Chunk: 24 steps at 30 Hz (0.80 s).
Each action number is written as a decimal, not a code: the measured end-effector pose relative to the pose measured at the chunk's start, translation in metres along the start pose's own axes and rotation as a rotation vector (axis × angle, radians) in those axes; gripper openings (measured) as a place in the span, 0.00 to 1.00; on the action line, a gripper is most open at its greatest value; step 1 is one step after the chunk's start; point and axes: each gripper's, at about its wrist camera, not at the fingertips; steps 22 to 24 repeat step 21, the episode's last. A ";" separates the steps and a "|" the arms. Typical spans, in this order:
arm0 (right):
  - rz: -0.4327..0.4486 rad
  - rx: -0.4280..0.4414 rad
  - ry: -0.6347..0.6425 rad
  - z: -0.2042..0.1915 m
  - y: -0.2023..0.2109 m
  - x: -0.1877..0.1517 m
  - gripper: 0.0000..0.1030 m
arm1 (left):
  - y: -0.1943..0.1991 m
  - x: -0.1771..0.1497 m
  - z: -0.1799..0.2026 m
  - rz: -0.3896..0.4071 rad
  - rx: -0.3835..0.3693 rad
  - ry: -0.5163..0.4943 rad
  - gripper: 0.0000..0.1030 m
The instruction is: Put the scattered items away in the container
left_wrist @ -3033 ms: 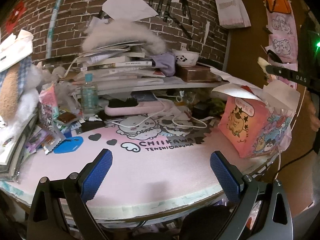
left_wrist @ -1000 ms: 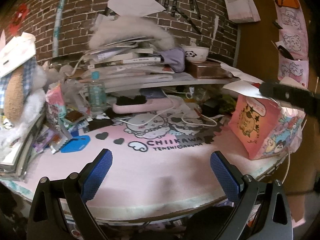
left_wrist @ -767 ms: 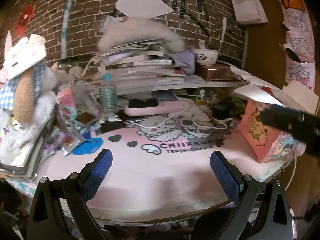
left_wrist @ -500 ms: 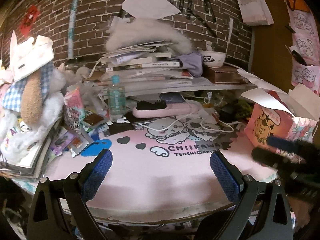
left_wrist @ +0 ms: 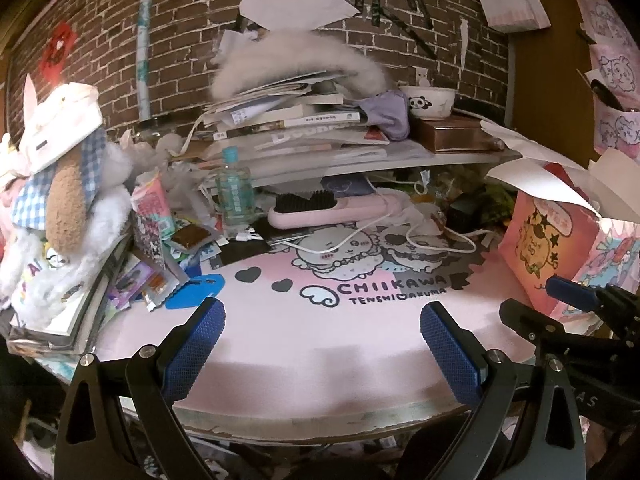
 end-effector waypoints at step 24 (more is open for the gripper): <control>-0.011 -0.005 -0.022 0.005 -0.004 0.001 0.62 | 0.004 0.004 0.000 0.028 0.011 0.016 0.95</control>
Point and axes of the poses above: each gripper's, at about its wrist camera, not at the fingertips, and y roughly against the way its jaws point, z to its right, x to its top, and after that the axes turned 7 degrees about -x, right-handed
